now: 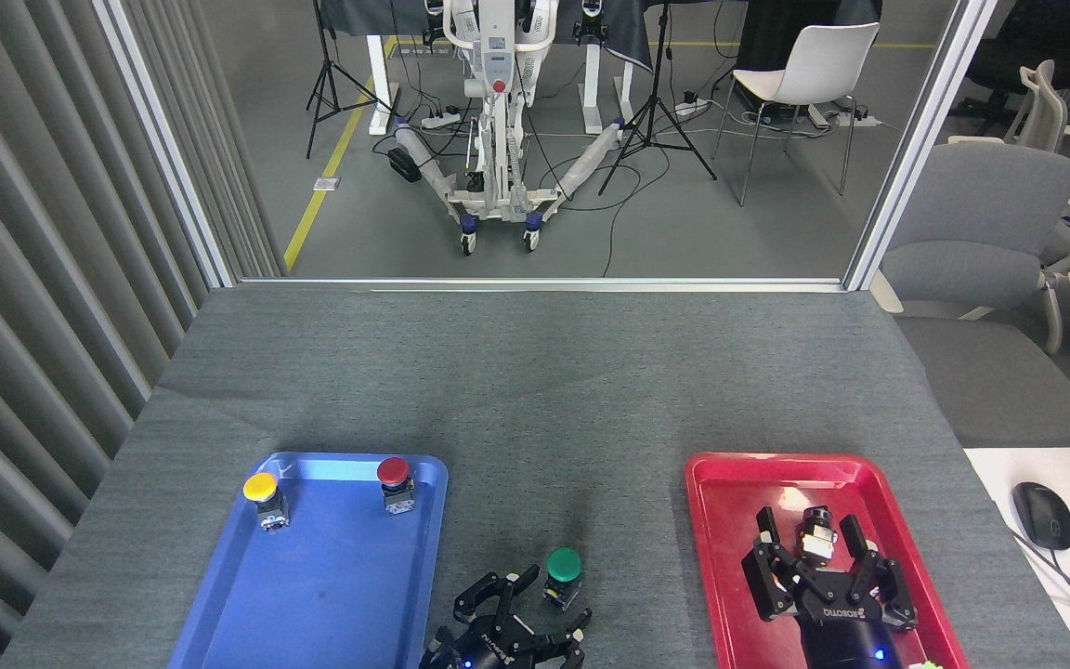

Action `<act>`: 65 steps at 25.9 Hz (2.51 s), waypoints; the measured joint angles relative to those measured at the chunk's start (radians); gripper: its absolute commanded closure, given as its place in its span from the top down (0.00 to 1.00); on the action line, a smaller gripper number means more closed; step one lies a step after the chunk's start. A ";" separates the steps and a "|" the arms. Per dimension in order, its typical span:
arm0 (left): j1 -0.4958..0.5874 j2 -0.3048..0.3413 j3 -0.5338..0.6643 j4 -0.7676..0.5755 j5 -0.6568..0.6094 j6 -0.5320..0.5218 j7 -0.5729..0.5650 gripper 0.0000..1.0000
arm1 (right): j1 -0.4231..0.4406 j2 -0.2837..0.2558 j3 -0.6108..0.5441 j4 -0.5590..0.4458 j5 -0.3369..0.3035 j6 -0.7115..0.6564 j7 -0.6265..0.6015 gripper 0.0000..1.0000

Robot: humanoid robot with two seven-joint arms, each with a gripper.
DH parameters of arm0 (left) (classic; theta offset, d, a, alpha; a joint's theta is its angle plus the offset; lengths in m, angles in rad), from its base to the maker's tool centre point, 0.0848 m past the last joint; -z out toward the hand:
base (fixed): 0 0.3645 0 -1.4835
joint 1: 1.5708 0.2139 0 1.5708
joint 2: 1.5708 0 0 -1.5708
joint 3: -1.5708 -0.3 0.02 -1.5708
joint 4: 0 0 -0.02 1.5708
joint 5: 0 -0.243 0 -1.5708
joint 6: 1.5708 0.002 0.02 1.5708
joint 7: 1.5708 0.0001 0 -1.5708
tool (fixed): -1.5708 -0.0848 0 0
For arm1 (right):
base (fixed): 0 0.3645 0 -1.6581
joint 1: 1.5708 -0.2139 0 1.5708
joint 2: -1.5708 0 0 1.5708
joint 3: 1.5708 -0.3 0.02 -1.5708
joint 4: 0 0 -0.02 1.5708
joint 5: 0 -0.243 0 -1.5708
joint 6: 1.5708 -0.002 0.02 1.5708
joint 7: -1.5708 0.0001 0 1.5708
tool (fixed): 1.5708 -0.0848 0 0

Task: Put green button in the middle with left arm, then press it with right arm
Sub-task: 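Carry the green button off the tray and set it mid-table, then withdraw the left gripper and move the right gripper toward the button, then press down on the green button with the right gripper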

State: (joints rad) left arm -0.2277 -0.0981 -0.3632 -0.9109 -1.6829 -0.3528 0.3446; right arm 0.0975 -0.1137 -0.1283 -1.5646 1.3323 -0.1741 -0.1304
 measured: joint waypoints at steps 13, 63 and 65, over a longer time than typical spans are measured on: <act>0.373 0.073 0.365 -0.551 0.153 0.127 -0.010 0.99 | -0.002 -0.008 0.085 -0.002 0.048 0.062 0.006 0.42; 0.286 0.314 0.554 -0.693 0.449 -0.052 -0.243 0.99 | -0.094 0.153 0.475 0.285 0.305 0.211 0.061 0.18; 0.286 0.314 0.554 -0.692 0.449 -0.053 -0.243 0.99 | -0.095 0.153 0.475 0.288 0.304 0.212 0.056 0.18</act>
State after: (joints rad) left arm 0.0585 0.2155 0.1903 -1.6033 -1.2339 -0.4054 0.1019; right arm 0.0025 0.0395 0.3471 -1.2762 1.6368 0.0380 -0.0748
